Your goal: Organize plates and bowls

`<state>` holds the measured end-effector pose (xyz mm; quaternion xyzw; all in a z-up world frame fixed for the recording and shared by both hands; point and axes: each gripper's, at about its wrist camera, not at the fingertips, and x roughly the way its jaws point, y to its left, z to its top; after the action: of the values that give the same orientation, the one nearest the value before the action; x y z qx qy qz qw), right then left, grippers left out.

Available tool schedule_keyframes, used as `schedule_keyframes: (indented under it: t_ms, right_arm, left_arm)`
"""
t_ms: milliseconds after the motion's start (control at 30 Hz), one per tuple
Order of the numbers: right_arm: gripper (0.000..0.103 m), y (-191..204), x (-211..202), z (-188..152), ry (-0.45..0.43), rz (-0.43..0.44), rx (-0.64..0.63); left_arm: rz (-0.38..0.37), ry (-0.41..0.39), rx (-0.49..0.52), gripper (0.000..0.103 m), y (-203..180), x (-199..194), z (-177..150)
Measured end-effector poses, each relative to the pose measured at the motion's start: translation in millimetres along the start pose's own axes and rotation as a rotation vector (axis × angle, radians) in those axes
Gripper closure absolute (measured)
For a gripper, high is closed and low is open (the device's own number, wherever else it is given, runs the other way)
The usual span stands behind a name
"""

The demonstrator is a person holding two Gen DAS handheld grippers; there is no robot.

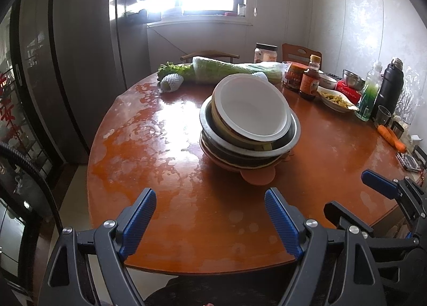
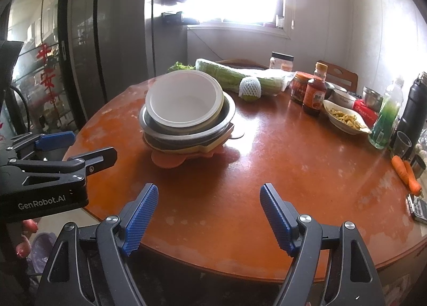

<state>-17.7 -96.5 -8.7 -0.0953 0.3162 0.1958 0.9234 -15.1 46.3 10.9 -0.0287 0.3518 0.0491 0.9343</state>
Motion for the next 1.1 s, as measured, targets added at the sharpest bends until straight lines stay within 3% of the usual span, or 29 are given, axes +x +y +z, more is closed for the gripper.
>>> schedule_keyframes:
  t_ms: [1100]
  right_arm:
    - [0.023,-7.7,2.8,-0.9,0.005,-0.016,0.005]
  left_arm:
    - [0.011,0.022,0.013,0.020,0.7,8.8,-1.8]
